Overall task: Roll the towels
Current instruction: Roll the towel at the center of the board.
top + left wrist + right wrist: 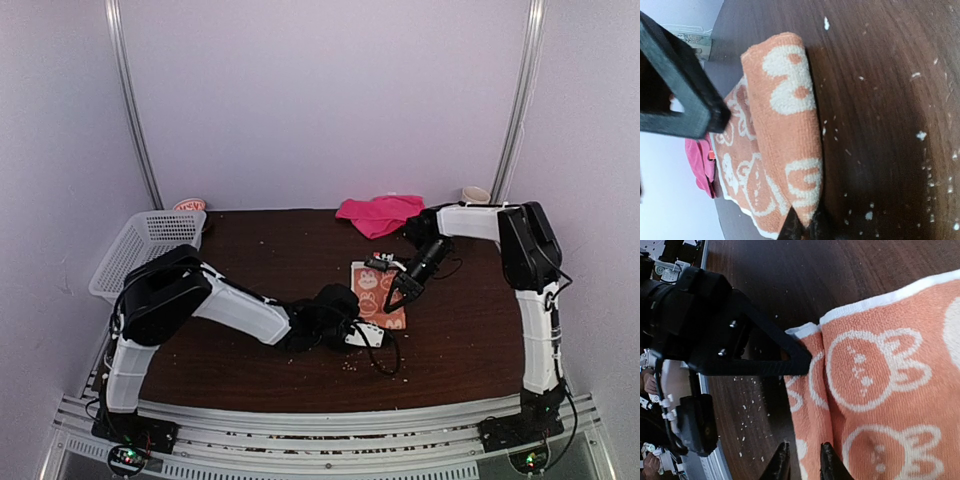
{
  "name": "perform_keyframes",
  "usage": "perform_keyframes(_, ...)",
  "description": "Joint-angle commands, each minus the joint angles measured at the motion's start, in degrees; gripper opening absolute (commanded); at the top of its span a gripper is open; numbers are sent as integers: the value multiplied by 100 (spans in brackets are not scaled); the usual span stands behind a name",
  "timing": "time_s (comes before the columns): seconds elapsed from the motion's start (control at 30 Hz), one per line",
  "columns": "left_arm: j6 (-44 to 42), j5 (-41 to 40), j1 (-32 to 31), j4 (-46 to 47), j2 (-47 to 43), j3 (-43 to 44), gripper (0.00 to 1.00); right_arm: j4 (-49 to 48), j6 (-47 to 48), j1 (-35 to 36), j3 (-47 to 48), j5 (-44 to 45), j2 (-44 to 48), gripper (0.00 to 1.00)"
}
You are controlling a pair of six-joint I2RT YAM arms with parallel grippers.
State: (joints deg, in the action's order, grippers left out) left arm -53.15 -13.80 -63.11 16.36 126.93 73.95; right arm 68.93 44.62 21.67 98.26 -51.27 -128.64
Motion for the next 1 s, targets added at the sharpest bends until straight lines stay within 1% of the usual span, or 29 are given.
perform_keyframes(0.0, 703, 831, 9, -1422, -94, 177, 0, -437, 316, -245, -484, 466, 1208, 28)
perform_keyframes(0.1, 1054, 1108, 26, -1822, -95, 403, 0, -1091, 484, -427, -1150, 689, 2042, 38)
perform_keyframes(0.2, 1350, 1346, 57, -2220, -12, 702, 0, -2251, 723, -551, -2229, 959, 3000, 49)
perform_keyframes(0.27, 1534, 1512, 90, -2547, 88, 957, 0, -3085, 1013, -559, -3114, 1175, 3743, 59)
perform_keyframes(0.37, 1791, 1783, 168, -2949, 224, 1308, 0, -4248, 1549, -559, -4403, 1388, 4687, 77)
perform_keyframes(0.43, 1935, 2000, 225, -3125, 281, 1466, 0, -4842, 1897, -559, -5146, 1462, 5203, 87)
perform_keyframes(0.5, 2066, 2268, 290, -3281, 324, 1614, 0, -5341, 2053, -559, -5703, 1528, 5582, 99)
perform_keyframes(0.6, 2207, 2646, 370, -3577, 397, 1855, 0, -5518, 2528, -555, -6172, 1468, 5851, 100)
perform_keyframes(0.8, 2388, 3191, 541, -4148, 615, 2388, 0, -5584, 3113, -379, -6439, 1474, 5766, 100)
perform_keyframes(0.97, 2452, 3640, 669, -4495, 776, 2731, 0, -6504, 3089, 8, -6893, 1778, 5803, 99)
